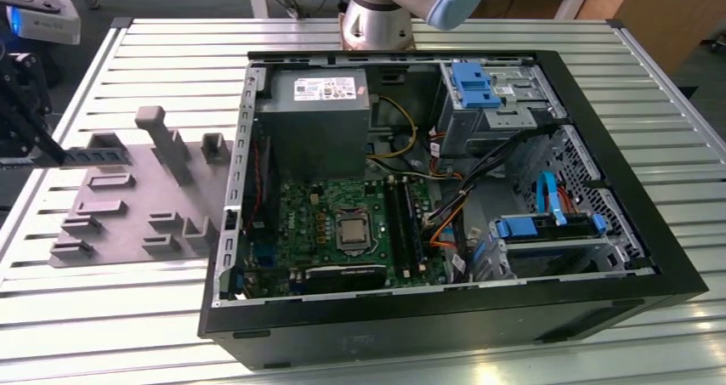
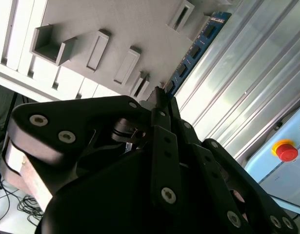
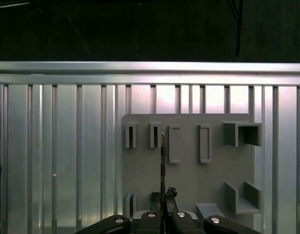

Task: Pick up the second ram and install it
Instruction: 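Pick up the second ram and move it above second insertion slot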

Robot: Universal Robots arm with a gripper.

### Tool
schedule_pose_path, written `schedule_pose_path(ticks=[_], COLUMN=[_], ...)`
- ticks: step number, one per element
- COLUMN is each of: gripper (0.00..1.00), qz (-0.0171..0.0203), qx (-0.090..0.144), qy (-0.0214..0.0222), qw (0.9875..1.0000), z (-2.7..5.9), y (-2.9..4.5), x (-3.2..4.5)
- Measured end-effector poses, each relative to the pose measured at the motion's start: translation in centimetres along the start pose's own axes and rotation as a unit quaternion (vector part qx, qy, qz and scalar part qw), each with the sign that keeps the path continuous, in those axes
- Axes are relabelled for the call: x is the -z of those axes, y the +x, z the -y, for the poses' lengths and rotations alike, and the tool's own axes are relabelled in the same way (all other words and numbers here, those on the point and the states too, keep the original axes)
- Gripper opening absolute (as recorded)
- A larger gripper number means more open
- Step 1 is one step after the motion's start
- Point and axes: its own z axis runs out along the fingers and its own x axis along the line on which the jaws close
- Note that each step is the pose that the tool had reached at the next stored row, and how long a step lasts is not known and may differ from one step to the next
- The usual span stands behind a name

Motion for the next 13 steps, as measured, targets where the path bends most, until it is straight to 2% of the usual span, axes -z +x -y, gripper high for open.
schedule_pose_path(ticks=[13], gripper=[0.14], qz=[0.0000], qx=[0.000], qy=[0.0000], qw=[1.0000], z=[0.00], y=[-0.01], x=[0.50])
